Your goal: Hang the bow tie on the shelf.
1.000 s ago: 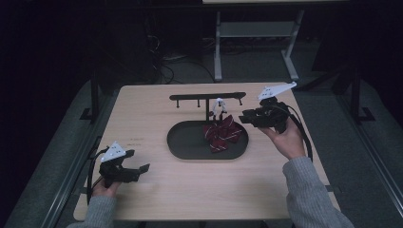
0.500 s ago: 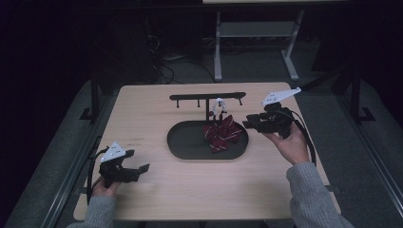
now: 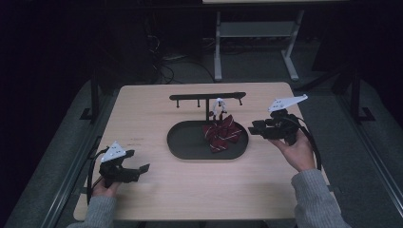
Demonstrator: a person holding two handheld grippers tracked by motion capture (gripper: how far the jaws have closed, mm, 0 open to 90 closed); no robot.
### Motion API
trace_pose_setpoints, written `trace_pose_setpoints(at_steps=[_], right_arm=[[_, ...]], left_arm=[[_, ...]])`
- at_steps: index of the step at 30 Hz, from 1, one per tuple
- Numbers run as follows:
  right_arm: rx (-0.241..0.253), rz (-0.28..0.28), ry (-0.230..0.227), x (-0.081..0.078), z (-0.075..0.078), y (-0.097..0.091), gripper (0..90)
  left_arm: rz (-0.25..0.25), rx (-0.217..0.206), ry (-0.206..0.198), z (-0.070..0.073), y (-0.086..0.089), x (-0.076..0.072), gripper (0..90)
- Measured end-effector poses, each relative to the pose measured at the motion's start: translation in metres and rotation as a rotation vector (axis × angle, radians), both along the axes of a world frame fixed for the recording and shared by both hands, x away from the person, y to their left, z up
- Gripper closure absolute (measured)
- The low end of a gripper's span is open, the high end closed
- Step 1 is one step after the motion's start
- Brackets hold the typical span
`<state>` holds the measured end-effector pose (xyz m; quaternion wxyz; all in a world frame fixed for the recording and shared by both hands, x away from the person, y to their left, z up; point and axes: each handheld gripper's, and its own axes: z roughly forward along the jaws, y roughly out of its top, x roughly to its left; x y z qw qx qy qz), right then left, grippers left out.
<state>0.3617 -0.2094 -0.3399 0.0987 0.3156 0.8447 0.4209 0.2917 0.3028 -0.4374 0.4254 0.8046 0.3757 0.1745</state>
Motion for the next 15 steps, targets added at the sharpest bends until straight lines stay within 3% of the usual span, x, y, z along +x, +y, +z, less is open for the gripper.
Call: trace_pose_setpoints(at_steps=[15], right_arm=[[0.000, -0.005, 0.003, -0.009, -0.010, -0.011, 61.3]], left_arm=[[0.002, -0.003, 0.000, 0.000, 0.000, 0.000, 13.1]])
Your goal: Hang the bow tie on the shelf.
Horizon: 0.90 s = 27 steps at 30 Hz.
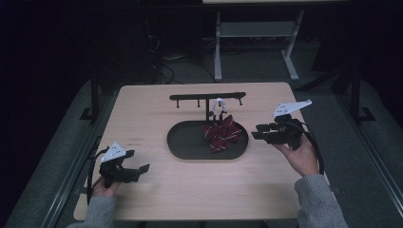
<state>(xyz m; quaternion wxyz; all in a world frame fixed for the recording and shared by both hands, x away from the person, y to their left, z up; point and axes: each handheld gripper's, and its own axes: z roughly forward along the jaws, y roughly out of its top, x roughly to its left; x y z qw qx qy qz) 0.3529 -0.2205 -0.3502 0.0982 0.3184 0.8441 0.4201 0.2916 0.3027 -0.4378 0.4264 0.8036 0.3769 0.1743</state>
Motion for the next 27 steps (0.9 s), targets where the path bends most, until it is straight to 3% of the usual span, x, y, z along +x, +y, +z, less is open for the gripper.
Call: trace_pose_setpoints(at_steps=[27], right_arm=[[0.016, -0.039, 0.054, -0.022, -0.029, -0.024, 58.7]], left_arm=[[0.006, -0.001, 0.008, 0.000, 0.000, -0.001, 13.0]])
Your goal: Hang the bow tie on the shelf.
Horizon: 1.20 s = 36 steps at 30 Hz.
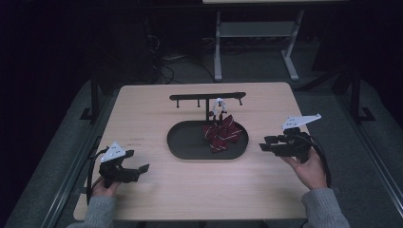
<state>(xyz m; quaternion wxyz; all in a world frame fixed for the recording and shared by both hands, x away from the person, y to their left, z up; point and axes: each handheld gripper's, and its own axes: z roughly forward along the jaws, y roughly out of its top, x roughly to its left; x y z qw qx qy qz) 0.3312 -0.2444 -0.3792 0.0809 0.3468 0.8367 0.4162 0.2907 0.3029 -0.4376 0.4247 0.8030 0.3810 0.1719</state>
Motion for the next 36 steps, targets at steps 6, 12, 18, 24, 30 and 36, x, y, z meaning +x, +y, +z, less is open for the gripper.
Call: trace_pose_setpoints(at_steps=[6, 12, 18, 24, 30, 36], right_arm=[[0.019, -0.017, 0.015, -0.006, -0.005, -0.008, 58.3], [0.023, -0.032, 0.024, -0.010, -0.012, -0.016, 57.6], [0.028, -0.038, 0.051, -0.016, -0.020, -0.022, 56.9], [0.026, -0.043, 0.059, -0.022, -0.028, -0.025, 57.0], [0.031, -0.050, 0.082, -0.027, -0.038, -0.029, 57.0], [0.037, -0.058, 0.087, -0.034, -0.043, -0.032, 56.1]], left_arm=[[-0.001, 0.003, -0.003, 0.000, 0.000, 0.000, 13.0], [-0.004, 0.006, -0.006, 0.000, 0.001, 0.000, 13.1], [-0.005, 0.006, -0.006, 0.000, 0.001, 0.000, 13.0], [-0.006, 0.008, -0.007, 0.000, 0.001, 0.000, 13.0], [-0.007, 0.009, -0.006, 0.000, 0.001, 0.000, 13.0], [-0.006, 0.005, -0.006, -0.001, 0.001, 0.000, 13.0]])
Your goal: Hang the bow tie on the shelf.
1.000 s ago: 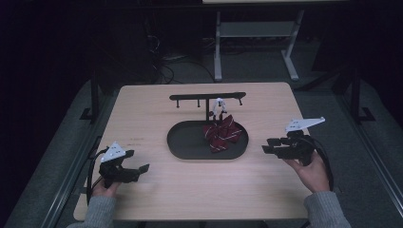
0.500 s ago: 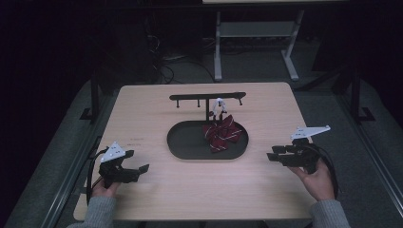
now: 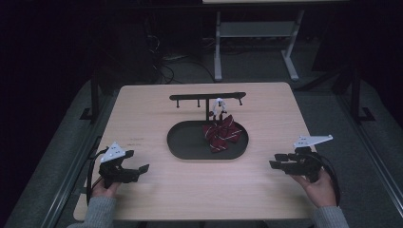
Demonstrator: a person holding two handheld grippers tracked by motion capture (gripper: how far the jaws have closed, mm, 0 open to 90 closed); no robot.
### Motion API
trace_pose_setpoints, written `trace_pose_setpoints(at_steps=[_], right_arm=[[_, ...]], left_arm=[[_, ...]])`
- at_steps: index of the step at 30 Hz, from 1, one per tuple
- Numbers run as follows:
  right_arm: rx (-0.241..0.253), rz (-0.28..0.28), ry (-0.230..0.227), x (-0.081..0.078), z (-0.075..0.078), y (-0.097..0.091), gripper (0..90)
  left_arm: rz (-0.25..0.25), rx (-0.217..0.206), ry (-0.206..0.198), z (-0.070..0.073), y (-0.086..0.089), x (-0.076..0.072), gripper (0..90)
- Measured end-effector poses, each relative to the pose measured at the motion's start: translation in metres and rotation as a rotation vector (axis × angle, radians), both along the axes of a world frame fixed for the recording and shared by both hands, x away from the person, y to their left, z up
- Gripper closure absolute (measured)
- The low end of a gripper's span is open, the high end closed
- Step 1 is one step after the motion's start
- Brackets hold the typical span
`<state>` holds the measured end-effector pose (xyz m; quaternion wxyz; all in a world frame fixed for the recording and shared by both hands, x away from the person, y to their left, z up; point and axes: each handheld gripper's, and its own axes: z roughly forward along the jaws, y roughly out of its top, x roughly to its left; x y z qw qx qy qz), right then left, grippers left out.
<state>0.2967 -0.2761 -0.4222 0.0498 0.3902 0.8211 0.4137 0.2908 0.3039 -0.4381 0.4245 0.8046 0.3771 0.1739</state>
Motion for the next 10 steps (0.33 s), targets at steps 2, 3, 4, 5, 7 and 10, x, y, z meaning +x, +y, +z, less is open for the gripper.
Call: trace_pose_setpoints(at_steps=[2, 3, 4, 5, 7, 10], right_arm=[[0.000, -0.001, -0.003, -0.003, -0.003, -0.001, 55.6], [0.001, -0.001, -0.005, -0.005, -0.005, -0.002, 55.1], [0.003, -0.004, 0.001, -0.006, -0.006, -0.002, 54.6], [0.004, -0.005, -0.003, -0.008, -0.009, -0.002, 53.9], [0.017, -0.015, 0.001, -0.012, -0.014, -0.003, 52.9], [0.037, -0.034, -0.008, -0.018, -0.022, -0.003, 51.9]], left_arm=[[0.000, 0.001, 0.000, 0.000, 0.000, 0.000, 13.0], [0.000, 0.001, -0.002, 0.000, 0.000, 0.000, 13.0], [0.000, 0.001, 0.000, 0.000, 0.000, 0.000, 13.0], [0.001, 0.001, -0.002, 0.000, 0.000, 0.000, 13.0], [0.003, 0.000, -0.003, 0.000, 0.000, 0.000, 13.1], [0.007, 0.000, 0.000, 0.000, 0.000, 0.001, 13.0]])
